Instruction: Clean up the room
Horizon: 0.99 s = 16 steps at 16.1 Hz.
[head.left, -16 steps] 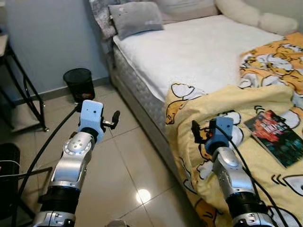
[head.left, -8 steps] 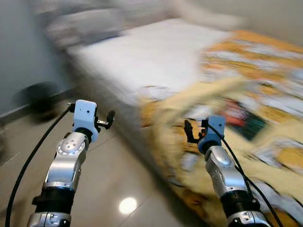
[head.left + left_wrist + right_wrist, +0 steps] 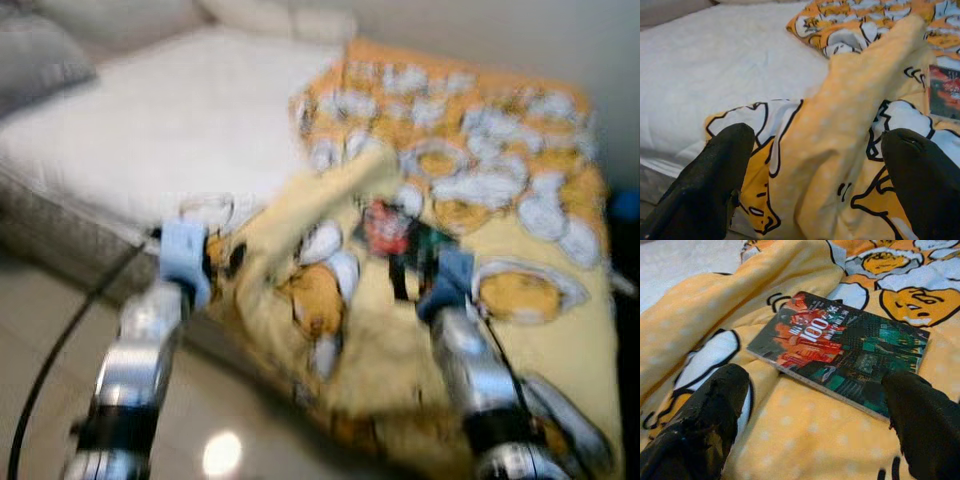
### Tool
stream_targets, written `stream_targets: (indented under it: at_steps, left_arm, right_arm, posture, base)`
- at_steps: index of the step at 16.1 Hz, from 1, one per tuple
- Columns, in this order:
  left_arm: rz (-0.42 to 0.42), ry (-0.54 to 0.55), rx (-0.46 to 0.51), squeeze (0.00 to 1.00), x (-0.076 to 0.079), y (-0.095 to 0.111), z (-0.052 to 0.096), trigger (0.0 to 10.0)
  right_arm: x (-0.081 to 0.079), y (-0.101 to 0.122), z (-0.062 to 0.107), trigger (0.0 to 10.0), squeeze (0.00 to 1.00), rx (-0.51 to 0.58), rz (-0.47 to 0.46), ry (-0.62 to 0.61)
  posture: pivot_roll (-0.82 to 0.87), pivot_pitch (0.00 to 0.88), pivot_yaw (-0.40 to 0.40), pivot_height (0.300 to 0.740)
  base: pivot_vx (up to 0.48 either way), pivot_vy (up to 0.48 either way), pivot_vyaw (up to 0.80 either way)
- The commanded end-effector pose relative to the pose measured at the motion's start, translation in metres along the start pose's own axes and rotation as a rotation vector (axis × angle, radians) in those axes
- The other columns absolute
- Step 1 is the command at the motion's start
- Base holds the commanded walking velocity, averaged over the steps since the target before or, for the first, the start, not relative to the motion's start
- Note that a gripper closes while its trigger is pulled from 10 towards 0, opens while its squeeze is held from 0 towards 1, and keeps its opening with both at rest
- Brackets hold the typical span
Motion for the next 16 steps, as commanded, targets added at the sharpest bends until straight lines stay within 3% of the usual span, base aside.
stream_targets:
  at_steps: [1, 16]
  left_arm:
    - [-0.002, -0.018, 0.02, 0.84, 0.0064, 0.0067, -0.0025, 10.0]
    - [0.006, -0.045, 0.016, 0.84, 0.0114, 0.0015, -0.0034, 10.0]
  right_arm:
    - [0.0097, 0.006, 0.0004, 10.0, 0.0, 0.016, 0.007, -0.023]
    - [0.008, 0.0053, 0.0007, 10.0, 0.0, 0.007, -0.031, -0.01]
  posture:
    - [0.11, 0.0, -0.005, 0.74]
    - [0.1, 0.0, -0.002, 0.74]
  base:
    - [0.251, 0.0, 0.0]
    - [0.261, 0.0, 0.0]
Point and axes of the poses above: a point about 5 cm out from each wrist's last joint towards the gripper, its own z axis pointing back from the gripper into the wrist, its own y axis along the axis of the wrist's last joint, x = y × z, the point moved 3 cm from there along -z, pointing out of the wrist towards the gripper, and after that the axes turned 15 degrees about -z, right-handed, at the moved point
